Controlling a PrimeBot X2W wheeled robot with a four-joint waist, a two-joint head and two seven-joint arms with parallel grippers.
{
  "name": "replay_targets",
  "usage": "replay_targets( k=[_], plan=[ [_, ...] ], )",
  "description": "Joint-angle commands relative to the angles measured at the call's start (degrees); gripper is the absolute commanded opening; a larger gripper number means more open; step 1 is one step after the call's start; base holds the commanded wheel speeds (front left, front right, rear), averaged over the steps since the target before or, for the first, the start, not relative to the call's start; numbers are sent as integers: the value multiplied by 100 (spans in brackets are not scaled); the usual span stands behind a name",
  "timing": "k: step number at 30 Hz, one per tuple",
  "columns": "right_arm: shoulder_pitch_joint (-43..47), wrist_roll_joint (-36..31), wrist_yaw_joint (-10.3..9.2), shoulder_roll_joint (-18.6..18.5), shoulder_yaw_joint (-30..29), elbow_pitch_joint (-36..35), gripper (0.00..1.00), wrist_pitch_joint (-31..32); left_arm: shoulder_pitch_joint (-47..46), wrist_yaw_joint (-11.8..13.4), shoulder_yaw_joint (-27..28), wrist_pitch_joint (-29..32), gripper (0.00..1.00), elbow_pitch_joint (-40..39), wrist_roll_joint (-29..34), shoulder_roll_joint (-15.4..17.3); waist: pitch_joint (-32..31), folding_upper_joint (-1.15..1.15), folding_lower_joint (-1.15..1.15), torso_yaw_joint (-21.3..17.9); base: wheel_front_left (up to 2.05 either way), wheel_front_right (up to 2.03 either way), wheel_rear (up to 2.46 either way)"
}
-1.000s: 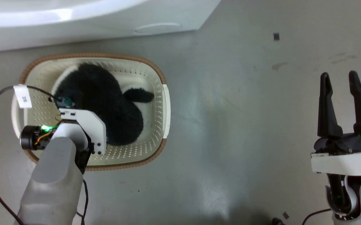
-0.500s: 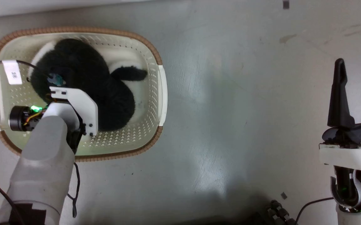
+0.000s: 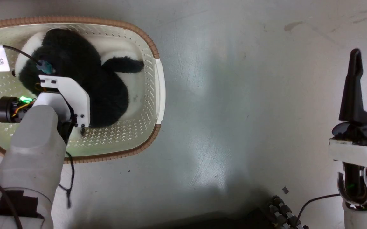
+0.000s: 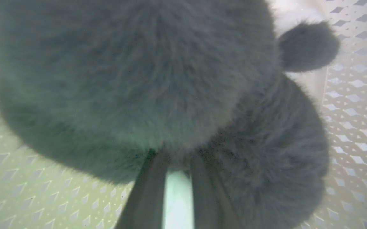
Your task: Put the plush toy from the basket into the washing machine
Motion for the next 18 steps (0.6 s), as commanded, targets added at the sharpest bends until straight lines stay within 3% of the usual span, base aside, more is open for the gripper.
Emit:
replay_targets(
  k=[1,6,18],
  plan=[
    [-144,68,-4,-2,-10,-32,100,-66,-113,-29,-64,13,0,221,-32,15,11,0,0,-22,0,0,0],
    [-193,161,-4,-3,-1,17,100,-122,-245,-47,-146,-91,0,498,-109,118,-85,0,0,-91,0,0,0],
    [74,134,-4,-3,8,288,100,-122,26,-233,-301,-615,0,498,-157,76,-1089,0,0,33,0,0,0]
  ],
)
